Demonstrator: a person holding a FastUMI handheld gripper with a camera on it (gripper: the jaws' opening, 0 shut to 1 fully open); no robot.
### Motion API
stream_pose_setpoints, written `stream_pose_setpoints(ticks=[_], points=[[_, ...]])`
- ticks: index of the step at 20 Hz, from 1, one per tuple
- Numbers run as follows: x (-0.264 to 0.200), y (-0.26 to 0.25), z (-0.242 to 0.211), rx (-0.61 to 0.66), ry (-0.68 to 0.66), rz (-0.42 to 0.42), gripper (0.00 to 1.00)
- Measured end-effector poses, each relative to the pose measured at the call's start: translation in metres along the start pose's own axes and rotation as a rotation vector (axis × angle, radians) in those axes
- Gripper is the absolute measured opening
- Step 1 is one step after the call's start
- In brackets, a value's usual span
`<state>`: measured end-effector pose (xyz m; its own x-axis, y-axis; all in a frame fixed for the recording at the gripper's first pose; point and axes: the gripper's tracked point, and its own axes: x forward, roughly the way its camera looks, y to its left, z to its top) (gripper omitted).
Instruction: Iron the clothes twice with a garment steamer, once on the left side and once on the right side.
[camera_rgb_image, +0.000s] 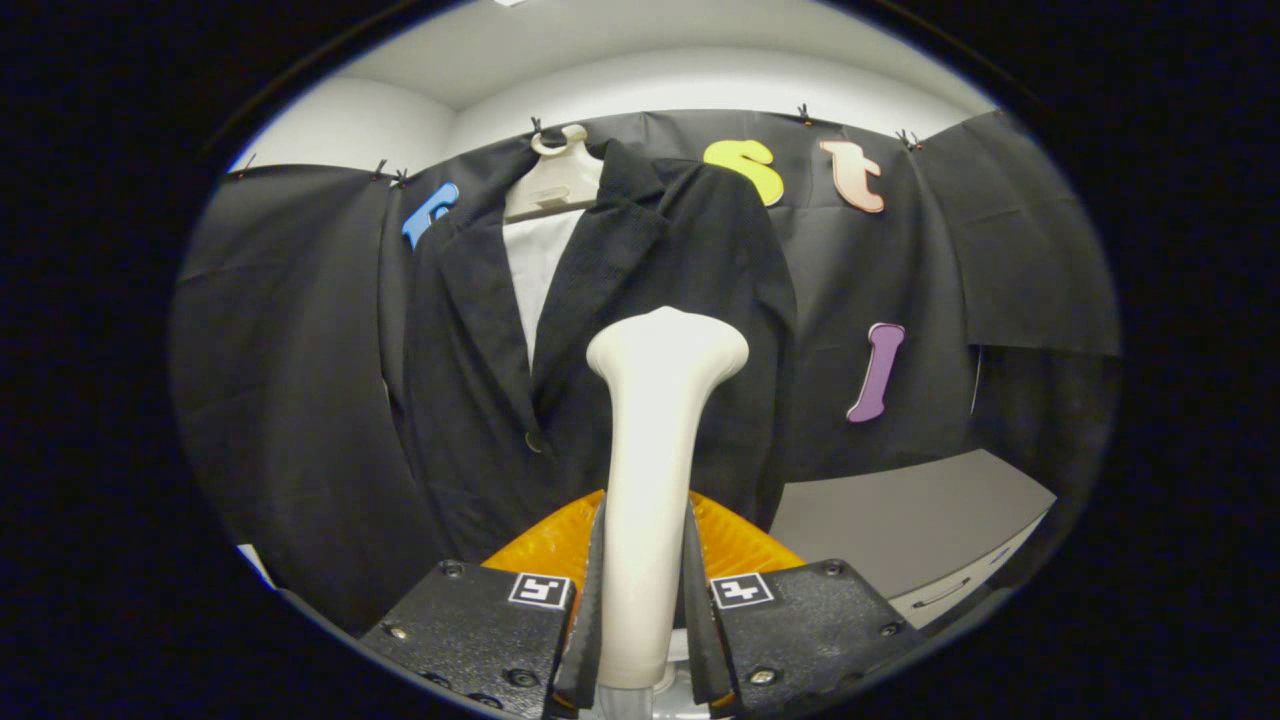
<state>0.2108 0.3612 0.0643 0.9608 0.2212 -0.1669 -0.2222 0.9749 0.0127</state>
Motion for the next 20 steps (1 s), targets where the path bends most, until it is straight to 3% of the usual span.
stream_pose_setpoints(ticks=[20], points=[[0.01,-0.004,-0.134,-0.056,0.186,-0.054,0.38]])
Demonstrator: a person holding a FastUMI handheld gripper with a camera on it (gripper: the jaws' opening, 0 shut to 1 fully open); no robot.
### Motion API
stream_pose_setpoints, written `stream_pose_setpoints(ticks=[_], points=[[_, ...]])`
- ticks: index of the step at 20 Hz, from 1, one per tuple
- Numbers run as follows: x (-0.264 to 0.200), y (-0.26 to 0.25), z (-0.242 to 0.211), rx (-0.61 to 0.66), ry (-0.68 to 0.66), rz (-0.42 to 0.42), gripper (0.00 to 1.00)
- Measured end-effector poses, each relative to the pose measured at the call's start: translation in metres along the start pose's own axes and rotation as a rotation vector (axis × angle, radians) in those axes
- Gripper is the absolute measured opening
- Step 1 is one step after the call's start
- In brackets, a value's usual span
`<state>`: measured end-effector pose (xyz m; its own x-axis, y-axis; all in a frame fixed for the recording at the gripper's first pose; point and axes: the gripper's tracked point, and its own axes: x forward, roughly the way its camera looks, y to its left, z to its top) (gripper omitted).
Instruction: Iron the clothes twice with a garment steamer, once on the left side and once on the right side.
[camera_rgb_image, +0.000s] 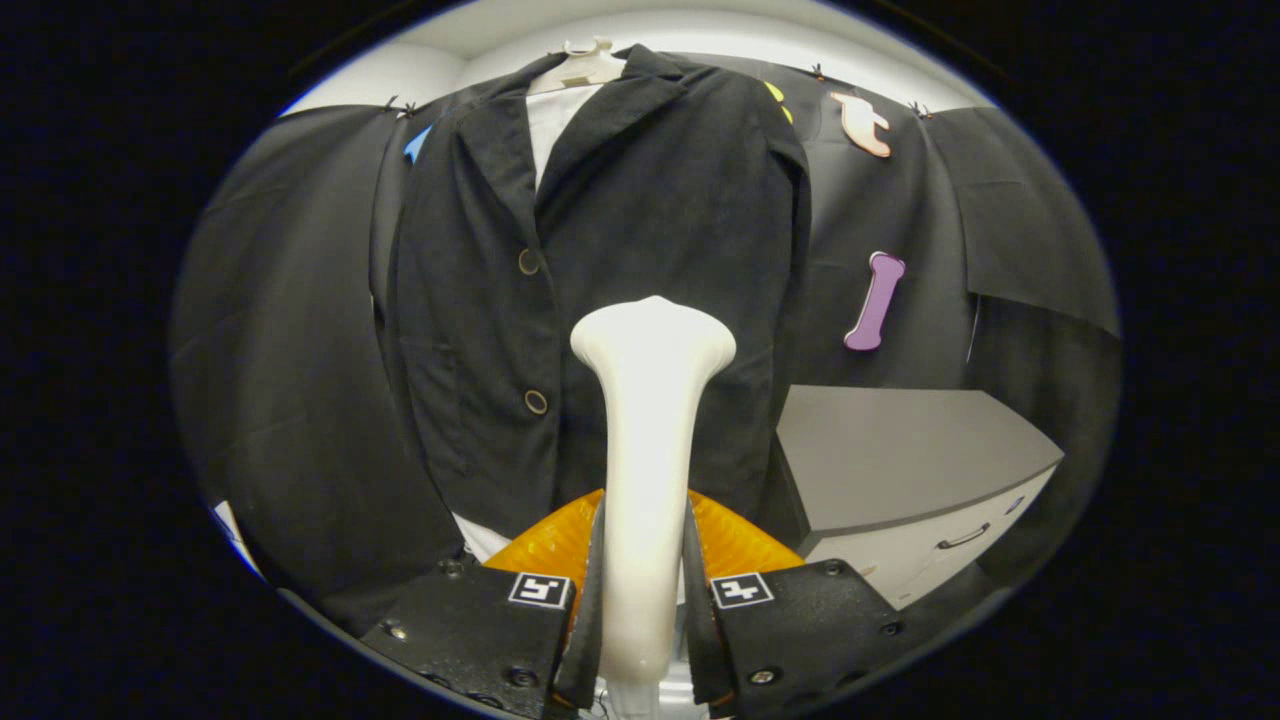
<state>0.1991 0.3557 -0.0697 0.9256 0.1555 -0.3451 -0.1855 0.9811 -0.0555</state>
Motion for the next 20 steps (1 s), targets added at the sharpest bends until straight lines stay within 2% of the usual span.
stream_pose_setpoints(ticks=[8,20], points=[[0.009,-0.001,-0.033,0.015,0.023,0.007,0.38],[0.019,-0.017,-0.099,0.011,0.129,-0.005,0.38]])
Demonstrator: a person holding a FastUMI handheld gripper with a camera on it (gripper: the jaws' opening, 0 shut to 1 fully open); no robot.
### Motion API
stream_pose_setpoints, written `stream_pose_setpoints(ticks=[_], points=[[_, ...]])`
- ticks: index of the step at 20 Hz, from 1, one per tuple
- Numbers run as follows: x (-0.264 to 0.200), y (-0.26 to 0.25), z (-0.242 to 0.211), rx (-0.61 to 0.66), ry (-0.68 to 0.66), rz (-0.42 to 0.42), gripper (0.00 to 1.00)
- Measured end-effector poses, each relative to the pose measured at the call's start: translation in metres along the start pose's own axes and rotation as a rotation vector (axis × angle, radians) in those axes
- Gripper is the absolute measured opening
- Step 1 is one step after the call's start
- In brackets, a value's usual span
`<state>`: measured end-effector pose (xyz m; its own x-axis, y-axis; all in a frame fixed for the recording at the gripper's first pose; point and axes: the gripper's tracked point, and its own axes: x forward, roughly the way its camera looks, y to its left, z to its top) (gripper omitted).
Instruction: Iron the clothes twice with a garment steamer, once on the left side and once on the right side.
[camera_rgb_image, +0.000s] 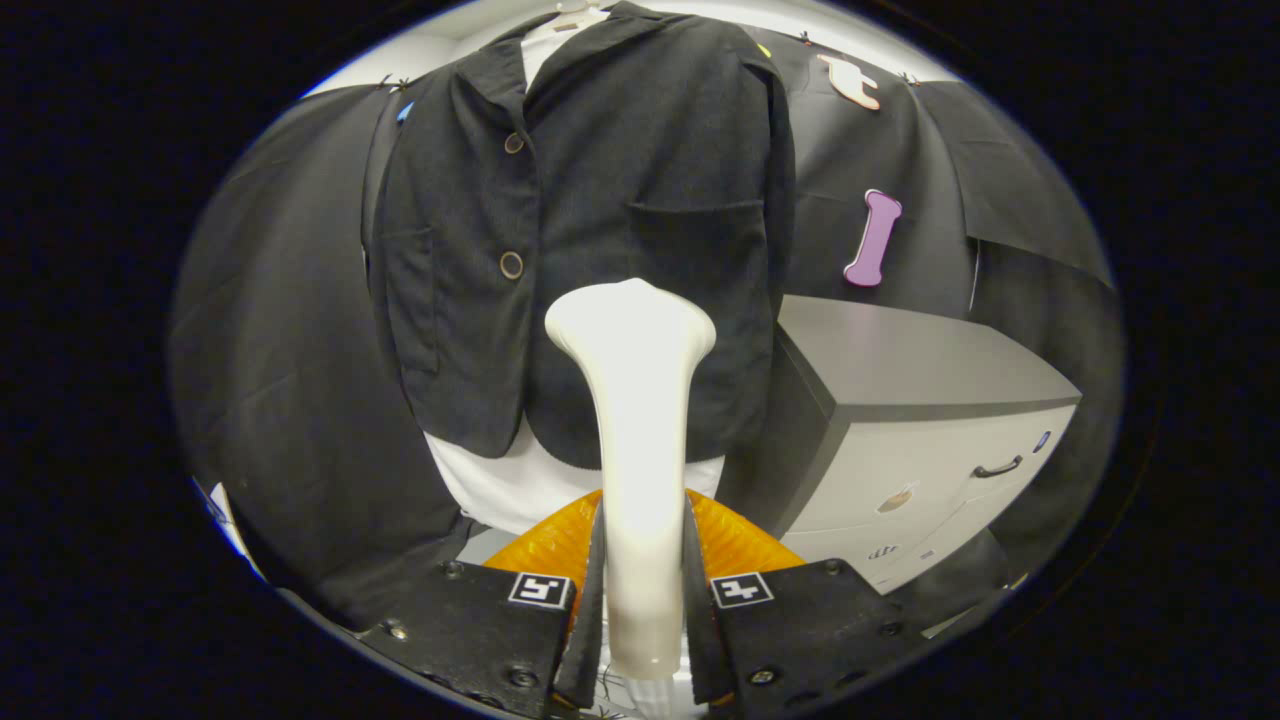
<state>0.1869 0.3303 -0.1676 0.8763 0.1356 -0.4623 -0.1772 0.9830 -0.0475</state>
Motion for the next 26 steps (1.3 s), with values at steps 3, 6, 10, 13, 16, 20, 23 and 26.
stream_pose_setpoints(ticks=[3,6,10,13,16,20,23,26], points=[[0.003,-0.002,-0.016,-0.011,0.031,0.006,0.38],[0.003,-0.005,-0.03,-0.015,0.055,0.009,0.38],[-0.005,-0.006,-0.019,0.006,0.045,0.02,0.38],[-0.023,-0.006,0.01,0.024,-0.005,0.032,0.38],[-0.045,-0.004,0.047,0.029,-0.068,0.04,0.38],[-0.074,0.007,0.097,0.03,-0.153,0.061,0.38],[-0.096,0.022,0.134,0.023,-0.211,0.082,0.38],[-0.11,0.049,0.166,0.025,-0.266,0.116,0.38]])
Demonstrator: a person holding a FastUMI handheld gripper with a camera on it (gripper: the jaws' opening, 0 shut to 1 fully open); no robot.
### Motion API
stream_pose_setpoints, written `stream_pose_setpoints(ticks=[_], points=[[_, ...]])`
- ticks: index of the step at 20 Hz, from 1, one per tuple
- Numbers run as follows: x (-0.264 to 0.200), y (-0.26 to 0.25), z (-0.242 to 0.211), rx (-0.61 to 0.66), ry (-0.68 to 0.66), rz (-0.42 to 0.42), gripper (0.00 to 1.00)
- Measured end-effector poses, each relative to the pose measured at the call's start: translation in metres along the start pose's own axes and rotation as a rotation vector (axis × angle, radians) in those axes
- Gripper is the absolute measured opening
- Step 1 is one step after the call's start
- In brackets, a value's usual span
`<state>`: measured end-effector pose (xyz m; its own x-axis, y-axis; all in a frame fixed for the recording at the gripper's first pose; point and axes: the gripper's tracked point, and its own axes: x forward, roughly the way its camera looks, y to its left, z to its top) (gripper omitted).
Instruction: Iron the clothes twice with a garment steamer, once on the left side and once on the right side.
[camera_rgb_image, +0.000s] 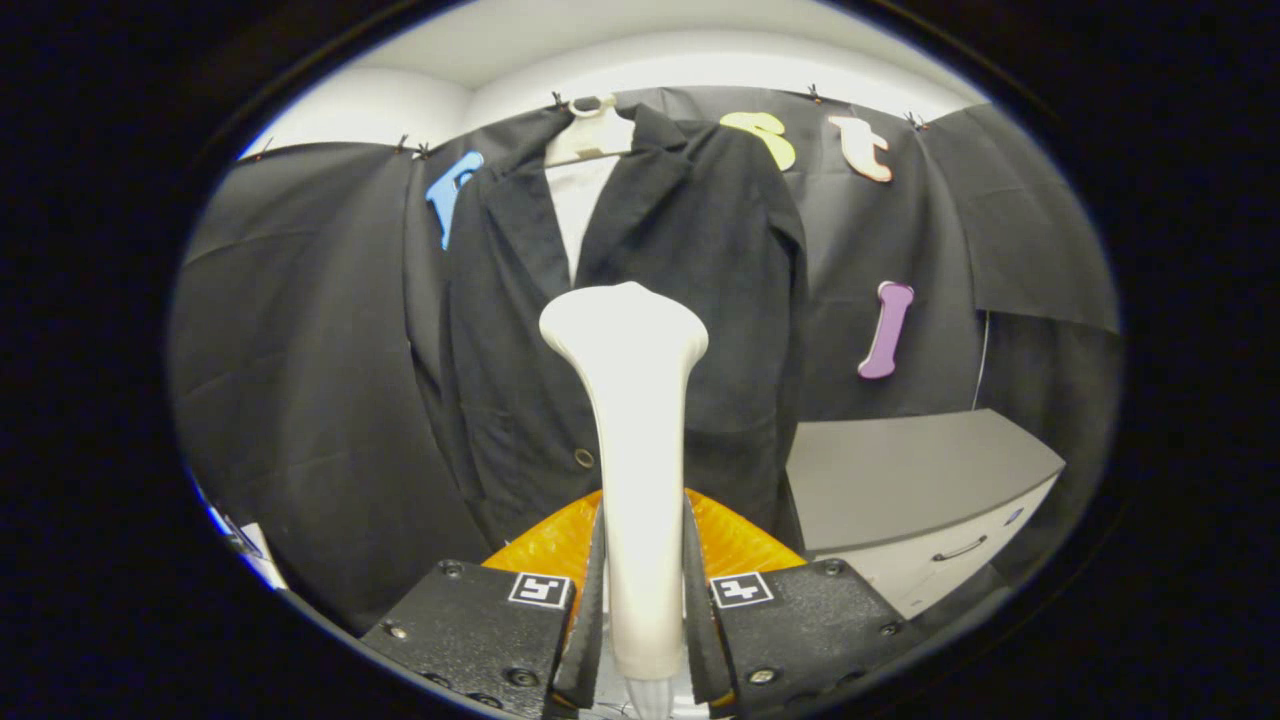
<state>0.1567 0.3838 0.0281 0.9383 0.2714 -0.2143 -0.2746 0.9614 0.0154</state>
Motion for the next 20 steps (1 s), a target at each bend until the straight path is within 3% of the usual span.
stream_pose_setpoints(ticks=[13,20], points=[[0.01,0.111,0.155,0.018,-0.236,0.074,0.38],[0.04,0.145,0.201,-0.013,-0.294,0.038,0.38]])
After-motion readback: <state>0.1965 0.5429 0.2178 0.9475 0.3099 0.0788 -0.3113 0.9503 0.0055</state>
